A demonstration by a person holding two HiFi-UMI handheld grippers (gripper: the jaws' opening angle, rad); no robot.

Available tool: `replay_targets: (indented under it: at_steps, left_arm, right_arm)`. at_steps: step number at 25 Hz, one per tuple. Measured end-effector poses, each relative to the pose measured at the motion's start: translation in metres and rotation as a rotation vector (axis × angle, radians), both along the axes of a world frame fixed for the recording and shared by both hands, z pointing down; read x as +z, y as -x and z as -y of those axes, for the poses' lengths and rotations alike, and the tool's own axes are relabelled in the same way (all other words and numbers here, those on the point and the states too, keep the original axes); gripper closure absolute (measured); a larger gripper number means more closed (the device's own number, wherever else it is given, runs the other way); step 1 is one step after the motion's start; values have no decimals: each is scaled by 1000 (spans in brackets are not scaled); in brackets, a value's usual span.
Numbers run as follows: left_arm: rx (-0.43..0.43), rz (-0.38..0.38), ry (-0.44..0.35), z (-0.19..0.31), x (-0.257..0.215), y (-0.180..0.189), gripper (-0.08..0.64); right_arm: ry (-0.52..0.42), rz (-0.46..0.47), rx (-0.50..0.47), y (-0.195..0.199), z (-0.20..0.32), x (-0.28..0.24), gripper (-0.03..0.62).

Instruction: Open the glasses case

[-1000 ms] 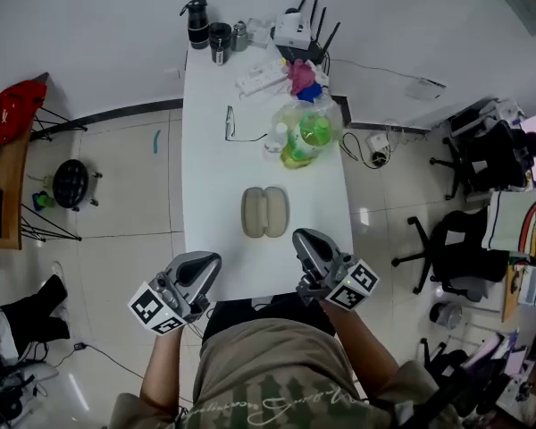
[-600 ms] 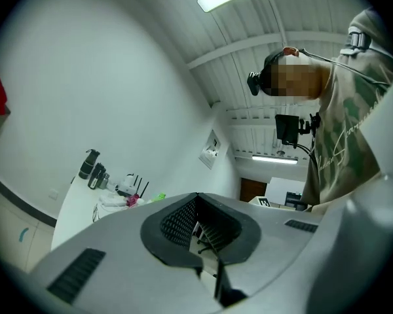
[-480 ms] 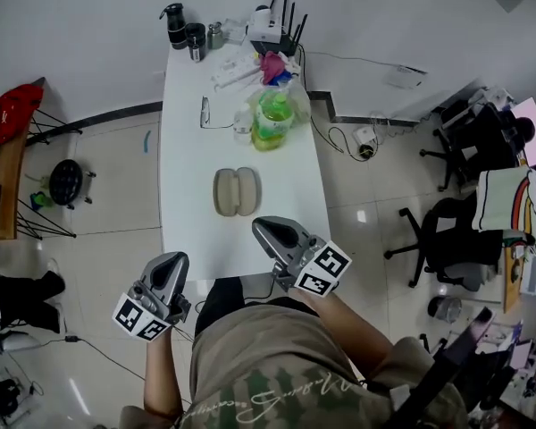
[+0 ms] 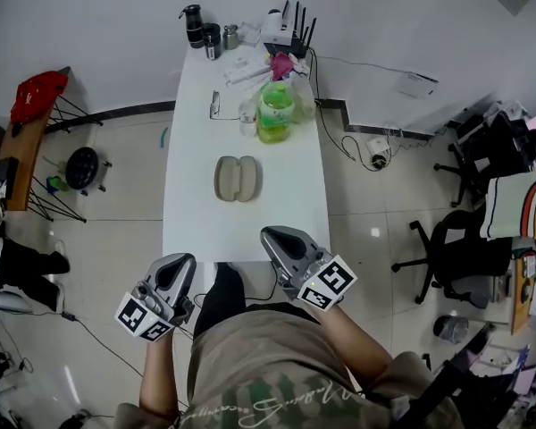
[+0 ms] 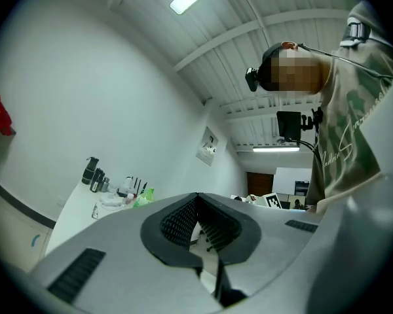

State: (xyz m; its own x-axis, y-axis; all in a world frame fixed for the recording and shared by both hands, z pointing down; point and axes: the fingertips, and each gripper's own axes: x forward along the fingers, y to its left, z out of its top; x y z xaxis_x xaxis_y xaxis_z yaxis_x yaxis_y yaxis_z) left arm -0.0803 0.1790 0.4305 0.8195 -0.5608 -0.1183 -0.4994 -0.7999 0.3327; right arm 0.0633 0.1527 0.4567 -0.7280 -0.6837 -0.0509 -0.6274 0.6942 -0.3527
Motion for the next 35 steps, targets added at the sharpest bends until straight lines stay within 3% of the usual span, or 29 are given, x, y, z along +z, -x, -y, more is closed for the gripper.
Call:
replay_targets:
  at_steps: [5,8,14,20,26,30,33,35]
  left_arm:
    - [-10,23,19,-60,12,-36,554]
    - [28,48,2,-98,13,-71,554]
    - [10,70,-3,-159,6,-107,554]
    - [55,172,-7,-189,13,-116,554]
    - [57,145,-3,-197,5,-116,554]
    - [28,169,-26,-211,4,-93,554]
    - [15,123,-49,-215,-11,-77,554]
    - [14,134,-47,-217,-7,-66,554]
  right_arm:
    - [-59,-43,-5,-21,-62,-5,581]
    - [-87,-45,-5,-43,-99,-10,581]
    - [-57,-50,18,-72,-167,-5,581]
    - [-49,-67,49,-70,-208,-12,581]
    - [-56,-106,30,-46,-226,-18,581]
    - [-75,-137,56,-28,-228,-22,581]
    - [-90,-146,71,-14,-230,-26,581]
    - [-99,-153,77,-8,-229,-29,581]
